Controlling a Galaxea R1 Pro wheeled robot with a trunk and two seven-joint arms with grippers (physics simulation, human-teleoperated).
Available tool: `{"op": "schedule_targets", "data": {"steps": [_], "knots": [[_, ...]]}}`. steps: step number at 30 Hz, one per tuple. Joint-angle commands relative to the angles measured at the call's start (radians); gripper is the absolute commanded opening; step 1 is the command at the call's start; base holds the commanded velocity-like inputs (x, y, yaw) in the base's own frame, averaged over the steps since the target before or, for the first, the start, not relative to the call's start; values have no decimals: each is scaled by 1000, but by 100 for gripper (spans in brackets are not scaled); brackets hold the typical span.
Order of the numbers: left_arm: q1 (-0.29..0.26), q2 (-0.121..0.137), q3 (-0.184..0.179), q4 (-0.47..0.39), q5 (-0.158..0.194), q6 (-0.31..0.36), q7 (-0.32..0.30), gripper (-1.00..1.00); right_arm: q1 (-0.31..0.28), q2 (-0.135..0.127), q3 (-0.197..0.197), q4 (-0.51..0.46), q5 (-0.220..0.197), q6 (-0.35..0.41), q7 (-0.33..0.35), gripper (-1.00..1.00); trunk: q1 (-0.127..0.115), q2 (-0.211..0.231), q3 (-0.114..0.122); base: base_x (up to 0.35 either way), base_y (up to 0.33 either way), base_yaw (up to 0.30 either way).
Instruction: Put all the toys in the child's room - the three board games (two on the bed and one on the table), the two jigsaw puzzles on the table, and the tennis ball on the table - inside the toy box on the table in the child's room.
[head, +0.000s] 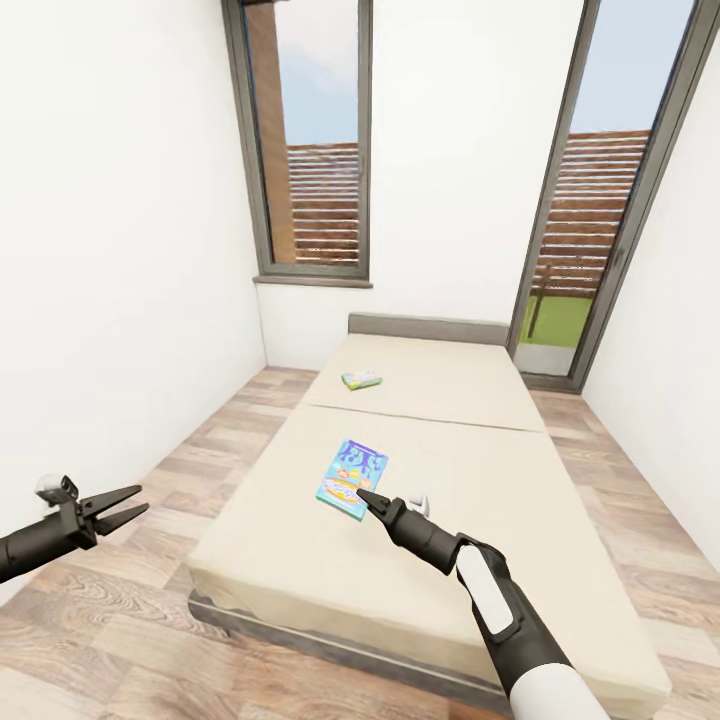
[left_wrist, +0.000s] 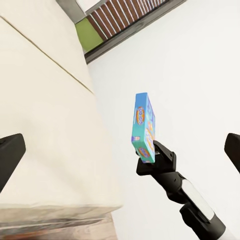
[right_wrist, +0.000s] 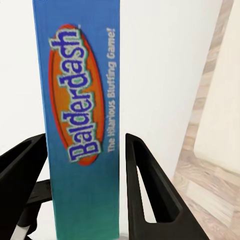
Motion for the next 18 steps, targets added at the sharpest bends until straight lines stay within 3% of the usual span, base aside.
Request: {"op": "schedule_targets", "data": {"steps": [1,10,18], "knots": [[-1,1,0,0,-2,11,-5,100,-1,0,0,0,-5,5,-2,-100,-4,7,2,-5,0,2],[-1,3,-2,0,-3,10,-5,100,-1,1,-1,0,-3,5,-2,-100,-39,70,30,-172,0,29],[-1,2,-4,0,-5,8,-5,100,-1,7,0,0,-1,4,-3,-100,-69,126,54,-27,0,244]]}}
